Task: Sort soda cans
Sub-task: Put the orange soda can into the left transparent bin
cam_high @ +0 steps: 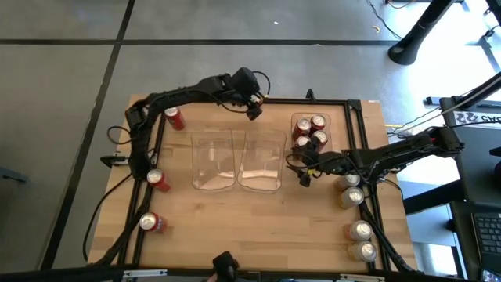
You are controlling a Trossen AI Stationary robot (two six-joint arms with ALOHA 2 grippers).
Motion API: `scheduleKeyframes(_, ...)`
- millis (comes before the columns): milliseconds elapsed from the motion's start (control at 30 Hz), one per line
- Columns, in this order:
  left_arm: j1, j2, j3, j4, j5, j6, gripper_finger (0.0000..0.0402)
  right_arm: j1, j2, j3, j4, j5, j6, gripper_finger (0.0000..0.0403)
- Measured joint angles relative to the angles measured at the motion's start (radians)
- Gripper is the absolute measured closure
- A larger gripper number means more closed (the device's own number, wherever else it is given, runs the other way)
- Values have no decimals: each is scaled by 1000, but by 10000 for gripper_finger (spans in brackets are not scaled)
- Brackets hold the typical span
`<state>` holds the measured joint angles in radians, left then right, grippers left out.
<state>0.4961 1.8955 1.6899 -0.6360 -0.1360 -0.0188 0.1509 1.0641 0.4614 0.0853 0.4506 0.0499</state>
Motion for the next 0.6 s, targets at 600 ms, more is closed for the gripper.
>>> scheduleKeyframes(600, -289, -348, 3, -484, -269, -239, 112, -1, 0, 0, -73, -17, 62, 56)
